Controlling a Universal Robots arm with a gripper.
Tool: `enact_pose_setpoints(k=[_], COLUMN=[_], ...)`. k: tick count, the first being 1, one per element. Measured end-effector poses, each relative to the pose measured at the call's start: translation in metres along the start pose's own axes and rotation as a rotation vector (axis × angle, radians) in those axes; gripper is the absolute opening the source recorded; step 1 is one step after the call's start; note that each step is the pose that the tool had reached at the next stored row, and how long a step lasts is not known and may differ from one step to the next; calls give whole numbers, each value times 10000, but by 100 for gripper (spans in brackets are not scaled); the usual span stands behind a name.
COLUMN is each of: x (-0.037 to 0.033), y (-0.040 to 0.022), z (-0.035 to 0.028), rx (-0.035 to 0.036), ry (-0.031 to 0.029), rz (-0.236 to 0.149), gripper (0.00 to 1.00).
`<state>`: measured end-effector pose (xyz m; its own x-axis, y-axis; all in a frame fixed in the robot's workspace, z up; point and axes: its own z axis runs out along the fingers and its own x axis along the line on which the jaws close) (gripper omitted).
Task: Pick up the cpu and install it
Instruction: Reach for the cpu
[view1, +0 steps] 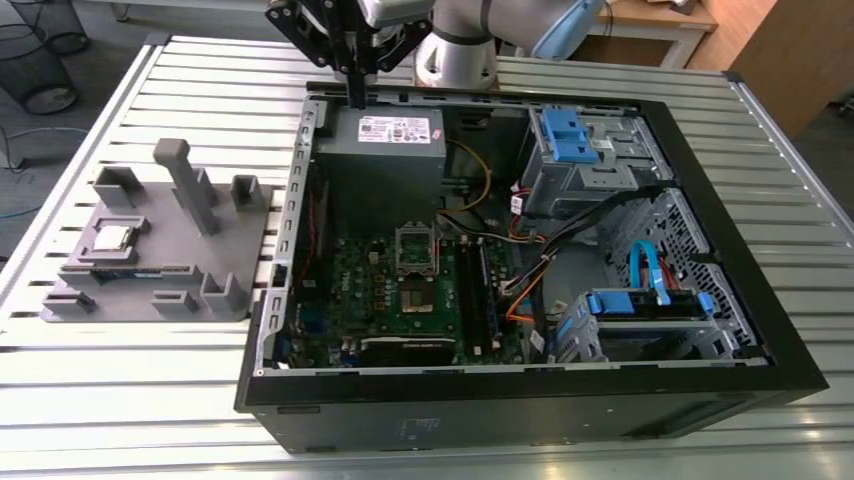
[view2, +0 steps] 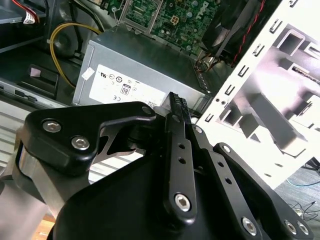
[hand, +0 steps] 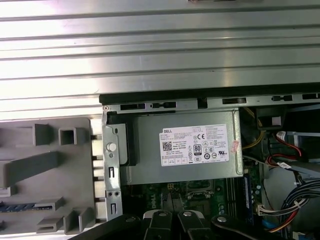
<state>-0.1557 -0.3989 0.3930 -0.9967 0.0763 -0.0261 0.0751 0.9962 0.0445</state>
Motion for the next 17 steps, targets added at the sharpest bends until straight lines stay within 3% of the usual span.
enact_pose_setpoints(k=[17], x=[56], y=[-5], z=[-2], rx=[0], ry=[0], rz=[0], gripper=[11])
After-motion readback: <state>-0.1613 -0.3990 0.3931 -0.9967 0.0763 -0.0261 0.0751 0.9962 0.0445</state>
